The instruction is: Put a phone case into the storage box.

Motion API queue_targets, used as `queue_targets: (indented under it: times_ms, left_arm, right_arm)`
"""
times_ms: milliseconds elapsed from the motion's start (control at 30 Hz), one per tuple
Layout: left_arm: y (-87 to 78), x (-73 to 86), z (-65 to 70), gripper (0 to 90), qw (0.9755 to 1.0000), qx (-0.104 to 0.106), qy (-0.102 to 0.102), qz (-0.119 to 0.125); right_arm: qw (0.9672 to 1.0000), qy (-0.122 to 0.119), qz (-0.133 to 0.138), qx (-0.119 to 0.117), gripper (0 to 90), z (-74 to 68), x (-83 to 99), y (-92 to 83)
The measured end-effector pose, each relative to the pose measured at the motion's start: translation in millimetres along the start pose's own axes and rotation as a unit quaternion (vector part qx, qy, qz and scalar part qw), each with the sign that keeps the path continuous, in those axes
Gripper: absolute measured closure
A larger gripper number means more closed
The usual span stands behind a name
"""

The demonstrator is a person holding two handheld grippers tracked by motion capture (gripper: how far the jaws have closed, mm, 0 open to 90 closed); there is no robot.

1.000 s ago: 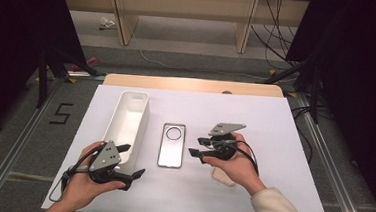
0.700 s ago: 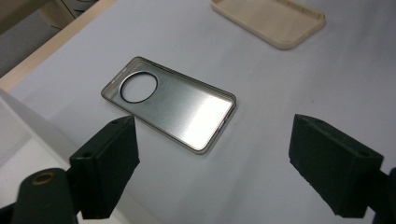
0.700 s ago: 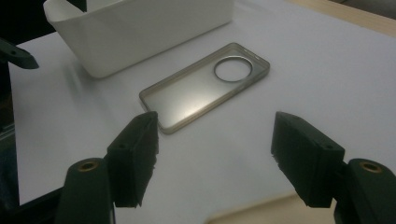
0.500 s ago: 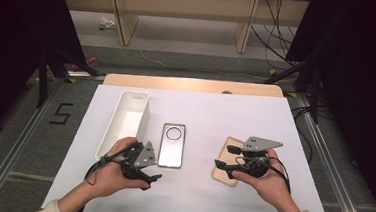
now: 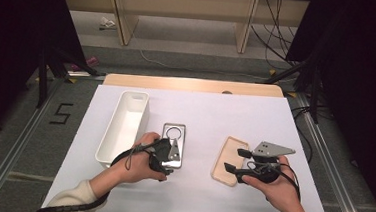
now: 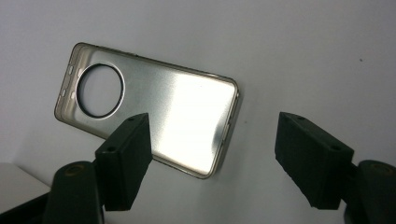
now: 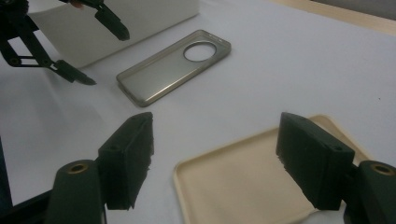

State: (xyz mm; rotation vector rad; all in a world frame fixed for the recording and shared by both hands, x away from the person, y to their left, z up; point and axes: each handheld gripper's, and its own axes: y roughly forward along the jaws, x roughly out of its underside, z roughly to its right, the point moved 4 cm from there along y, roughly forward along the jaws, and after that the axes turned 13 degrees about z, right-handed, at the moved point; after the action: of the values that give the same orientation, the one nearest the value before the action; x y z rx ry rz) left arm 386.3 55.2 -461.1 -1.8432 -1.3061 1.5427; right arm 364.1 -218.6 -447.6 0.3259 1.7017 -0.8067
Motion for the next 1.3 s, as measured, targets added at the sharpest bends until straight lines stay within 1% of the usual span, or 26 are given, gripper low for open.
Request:
queue_targets:
  times_ms: [100,133,167,267,300,400,467,533,567,700,733,767,800,833,867,900,933,967,1000,1033,1067,1100,1133,1167,1233,1300]
  left_arm:
    - [6.7,-1.0,-2.2,30.1,0.9994,0.021,0.011,-0.024]
    - [9.0,-0.9,-1.9,30.1,0.9991,0.026,0.012,-0.032]
    - [11.1,-0.9,-2.5,30.0,0.9987,0.029,0.017,-0.039]
    - [17.2,-0.1,-4.4,30.4,0.9978,0.027,0.028,-0.054]
    - [19.0,0.3,-4.1,30.4,0.9977,0.028,0.026,-0.056]
    - [24.0,0.1,-6.6,30.5,0.9971,0.031,0.043,-0.055]
    - [26.9,0.3,-6.1,29.8,0.9968,0.039,0.044,-0.054]
    - [28.7,0.7,-6.9,29.8,0.9961,0.035,0.053,-0.061]
    - [29.2,0.8,-7.5,29.8,0.9955,0.036,0.057,-0.066]
    - [31.6,-1.4,-6.2,29.9,0.9957,0.039,0.055,-0.063]
    - [32.2,-2.4,-6.9,30.1,0.9956,0.038,0.059,-0.062]
    - [32.9,-2.9,-7.3,30.3,0.9953,0.04,0.062,-0.064]
    - [33.8,-2.9,-6.5,30.4,0.9951,0.042,0.059,-0.067]
    - [35.1,-3.3,-6.3,30.4,0.9953,0.039,0.059,-0.066]
    - [36.1,-4.0,-7.2,30.5,0.9947,0.04,0.067,-0.067]
    - [36.8,-4.3,-7.2,30.5,0.9942,0.042,0.069,-0.07]
    - [38.4,-4.5,-6.8,30.5,0.9943,0.042,0.071,-0.068]
    - [39.3,-3.9,-5.3,30.5,0.994,0.047,0.068,-0.072]
    - [40.4,-3.6,-5.0,30.5,0.9937,0.045,0.071,-0.073]
    - [41.4,-3.5,-5.5,30.5,0.9927,0.047,0.08,-0.076]
    - [42.0,-2.9,-5.7,30.5,0.9919,0.05,0.084,-0.081]
    - [43.4,-2.3,-4.9,30.7,0.9921,0.052,0.08,-0.08]
    - [43.7,-1.9,-6.1,30.8,0.9911,0.051,0.089,-0.086]
    - [44.8,-1.4,-6.4,31.3,0.9909,0.049,0.093,-0.085]
    - [45.3,-0.6,-6.4,31.8,0.9895,0.054,0.097,-0.092]
    - [45.7,-0.6,-6.6,32.7,0.989,0.055,0.103,-0.092]
  right_arm:
    - [1.0,0.001,0.001,0.002,28.0,0.4,0.4,-1.0]
    - [1.0,0.001,0.001,0.002,28.0,0.4,0.4,-1.0]
    - [1.0,0.002,0.002,0.002,28.0,0.4,0.4,-1.1]
    - [1.0,0.001,0.002,0.003,27.9,0.4,0.7,-1.6]
    - [1.0,0.001,0.002,0.003,27.9,0.4,0.7,-1.6]
    - [1.0,0.001,0.0,0.003,27.9,0.6,1.3,-2.0]
    - [1.0,0.002,-0.001,0.003,27.9,0.8,1.5,-2.2]
    - [1.0,0.002,0.0,0.003,27.9,0.9,1.5,-2.7]
    - [1.0,0.002,0.0,0.003,27.9,0.9,1.5,-2.7]
    - [1.0,0.001,0.002,0.004,27.8,0.4,0.9,-4.1]
    - [1.0,0.002,0.004,0.003,27.7,0.3,0.9,-4.5]
    - [1.0,0.003,0.005,0.005,27.7,0.8,1.0,-5.6]
    - [1.0,0.003,0.006,0.006,27.6,1.2,1.1,-6.2]
    - [1.0,0.003,0.006,0.006,27.6,1.2,1.1,-6.2]
    - [1.0,0.004,0.006,0.006,27.7,1.6,1.3,-6.7]
    - [0.9999,0.005,0.006,0.007,27.7,2.1,1.7,-7.5]
    - [0.9999,0.005,0.006,0.007,27.7,2.1,1.8,-7.8]
    - [0.9999,0.005,0.006,0.007,27.7,2.0,1.9,-8.0]
    - [0.9999,0.005,0.006,0.006,27.6,1.9,2.1,-8.1]
    - [1.0,0.004,0.006,0.006,27.6,1.9,2.3,-8.3]
    - [1.0,0.004,0.006,0.006,27.6,1.9,2.3,-8.3]
    - [1.0,0.004,0.005,0.006,27.6,1.9,2.4,-8.2]
    - [1.0,0.005,0.006,0.006,27.6,1.8,2.5,-8.1]
    - [1.0,0.004,0.005,0.006,27.6,1.7,2.4,-8.2]
    - [1.0,0.004,0.005,0.005,27.6,1.5,2.2,-8.2]
    - [1.0,0.003,0.005,0.004,27.6,1.2,2.2,-8.1]
